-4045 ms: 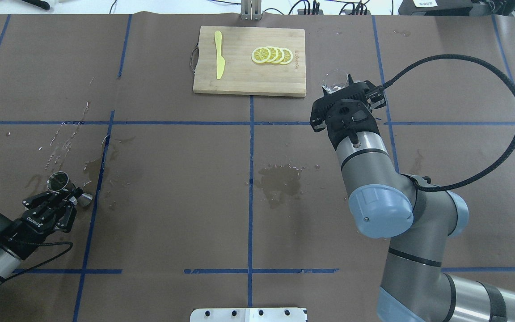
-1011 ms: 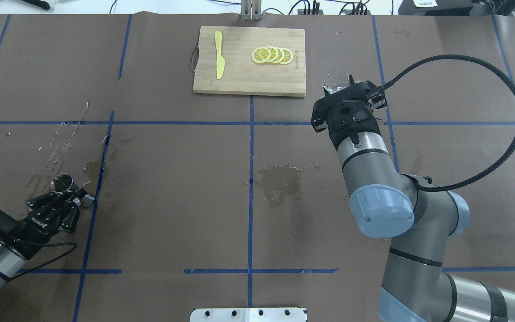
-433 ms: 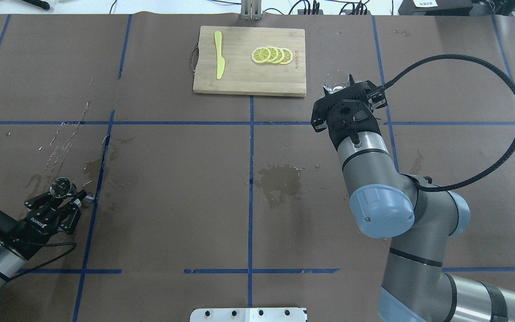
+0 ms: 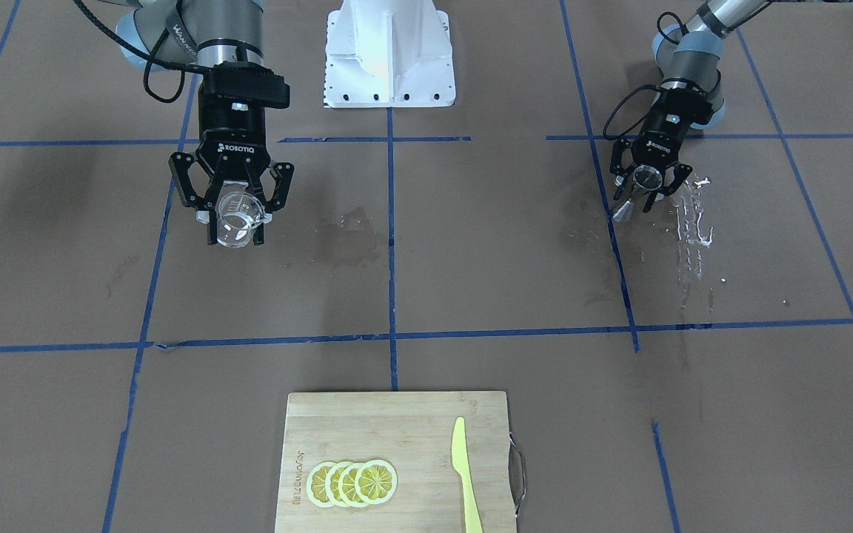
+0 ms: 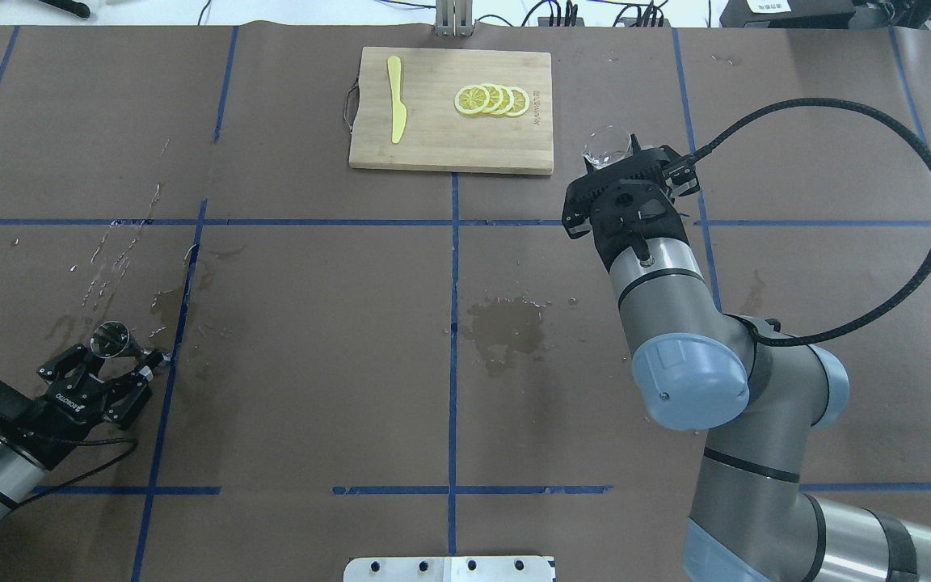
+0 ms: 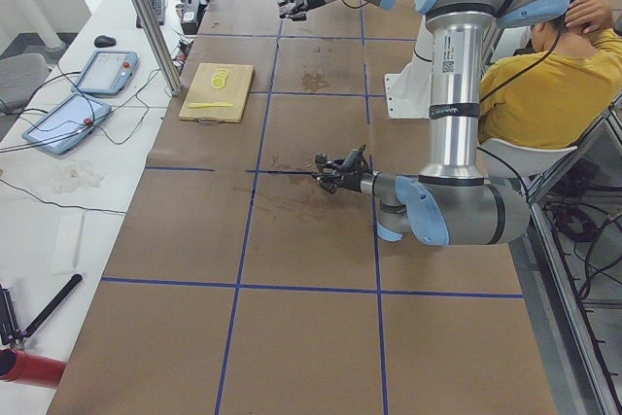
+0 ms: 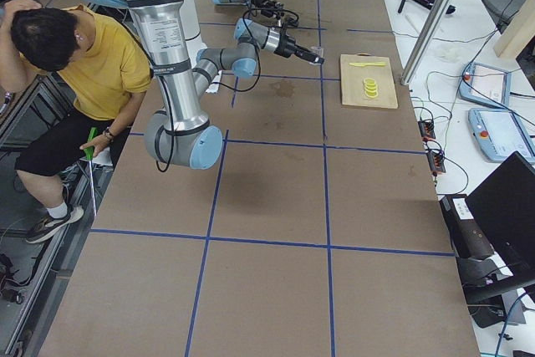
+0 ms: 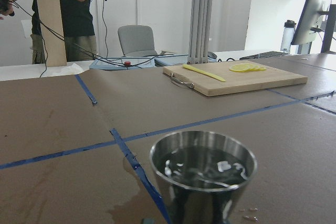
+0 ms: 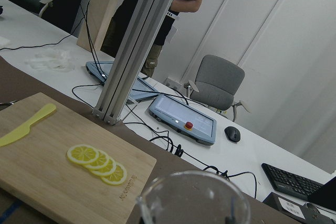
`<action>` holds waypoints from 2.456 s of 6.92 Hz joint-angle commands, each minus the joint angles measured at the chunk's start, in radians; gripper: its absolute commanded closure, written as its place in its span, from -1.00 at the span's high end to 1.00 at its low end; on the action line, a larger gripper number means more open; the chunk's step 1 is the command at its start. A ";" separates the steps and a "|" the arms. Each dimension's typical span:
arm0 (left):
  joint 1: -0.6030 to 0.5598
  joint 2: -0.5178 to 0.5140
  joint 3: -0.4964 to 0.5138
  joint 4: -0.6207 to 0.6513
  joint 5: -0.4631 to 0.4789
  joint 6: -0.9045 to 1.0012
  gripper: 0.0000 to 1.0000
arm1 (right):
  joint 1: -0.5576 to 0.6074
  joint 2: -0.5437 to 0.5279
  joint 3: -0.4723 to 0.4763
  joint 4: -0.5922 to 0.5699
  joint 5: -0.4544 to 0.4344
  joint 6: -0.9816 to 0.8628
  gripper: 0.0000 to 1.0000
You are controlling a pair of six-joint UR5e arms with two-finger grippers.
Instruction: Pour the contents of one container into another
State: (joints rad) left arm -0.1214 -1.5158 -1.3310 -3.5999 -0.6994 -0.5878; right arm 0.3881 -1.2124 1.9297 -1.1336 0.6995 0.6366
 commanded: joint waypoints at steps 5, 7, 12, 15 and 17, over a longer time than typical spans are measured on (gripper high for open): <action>-0.003 0.017 -0.040 -0.013 -0.003 0.000 1.00 | 0.000 0.001 0.000 0.000 0.000 0.000 -1.00; -0.006 0.016 -0.075 -0.017 -0.002 0.052 1.00 | 0.002 0.001 0.000 0.000 0.000 0.000 -1.00; -0.027 0.017 -0.094 -0.017 -0.002 0.060 1.00 | 0.002 0.004 0.000 0.000 0.000 0.000 -1.00; -0.049 0.028 -0.129 -0.019 -0.026 0.069 1.00 | 0.002 0.004 0.000 0.000 0.000 0.000 -1.00; -0.091 0.060 -0.151 -0.057 -0.093 0.109 1.00 | 0.002 0.005 0.000 0.000 0.000 0.000 -1.00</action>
State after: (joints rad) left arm -0.1843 -1.4678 -1.4721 -3.6407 -0.7526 -0.5028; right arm 0.3896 -1.2077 1.9297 -1.1336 0.6995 0.6366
